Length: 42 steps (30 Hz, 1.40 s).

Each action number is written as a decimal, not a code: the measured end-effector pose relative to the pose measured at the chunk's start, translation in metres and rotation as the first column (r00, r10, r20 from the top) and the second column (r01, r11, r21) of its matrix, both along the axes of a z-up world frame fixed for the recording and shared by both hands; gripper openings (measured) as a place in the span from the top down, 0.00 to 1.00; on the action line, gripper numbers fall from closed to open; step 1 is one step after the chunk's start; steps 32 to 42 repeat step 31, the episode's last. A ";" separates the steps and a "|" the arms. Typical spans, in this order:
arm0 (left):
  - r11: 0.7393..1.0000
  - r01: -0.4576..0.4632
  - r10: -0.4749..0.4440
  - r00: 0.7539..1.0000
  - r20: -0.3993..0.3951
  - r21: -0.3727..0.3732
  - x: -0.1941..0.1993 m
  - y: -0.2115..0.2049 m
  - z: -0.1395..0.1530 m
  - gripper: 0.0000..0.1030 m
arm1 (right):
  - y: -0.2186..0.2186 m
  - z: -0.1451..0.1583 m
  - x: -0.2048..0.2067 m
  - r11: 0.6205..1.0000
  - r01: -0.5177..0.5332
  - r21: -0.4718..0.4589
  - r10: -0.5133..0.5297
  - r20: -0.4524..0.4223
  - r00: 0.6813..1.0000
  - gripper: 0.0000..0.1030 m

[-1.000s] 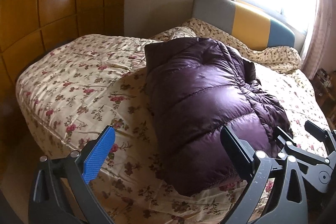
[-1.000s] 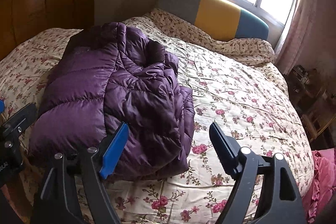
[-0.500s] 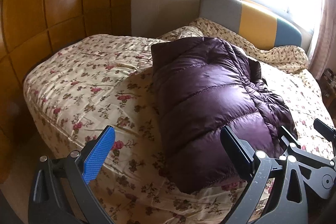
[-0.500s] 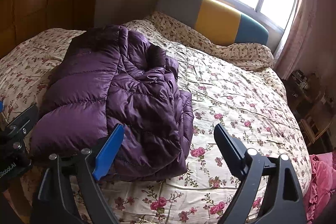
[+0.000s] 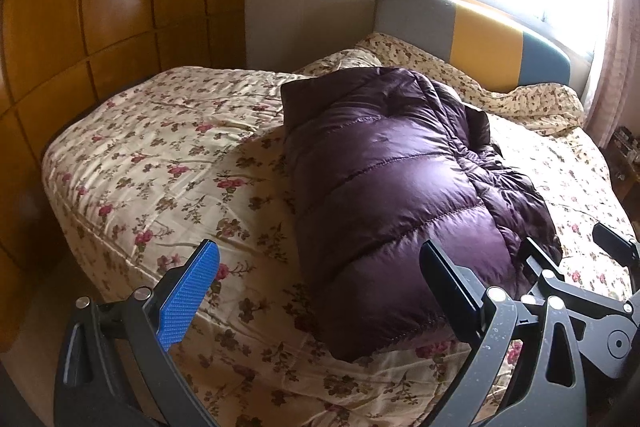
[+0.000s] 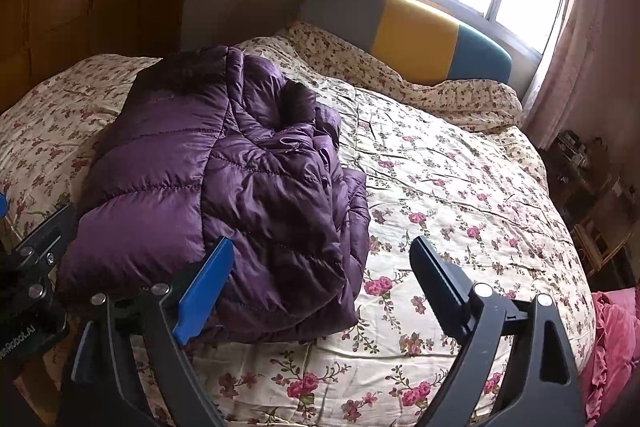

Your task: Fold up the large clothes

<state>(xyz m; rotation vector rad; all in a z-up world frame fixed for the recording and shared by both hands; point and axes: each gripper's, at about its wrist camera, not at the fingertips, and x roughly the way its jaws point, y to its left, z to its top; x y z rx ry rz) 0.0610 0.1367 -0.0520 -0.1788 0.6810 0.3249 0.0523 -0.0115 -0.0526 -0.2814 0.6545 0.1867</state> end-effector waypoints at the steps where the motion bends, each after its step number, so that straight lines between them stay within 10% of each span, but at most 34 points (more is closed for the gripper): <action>1: 1.000 0.000 0.000 1.000 0.000 0.000 0.000 -0.001 0.000 0.03 | 0.000 0.000 0.000 1.000 0.000 0.000 0.000 -0.001 1.000 0.13; 42: 1.000 -0.003 0.003 1.000 0.006 -0.002 -0.002 -0.006 0.004 0.03 | -0.003 0.000 -0.001 1.000 0.000 0.017 0.000 0.000 1.000 0.10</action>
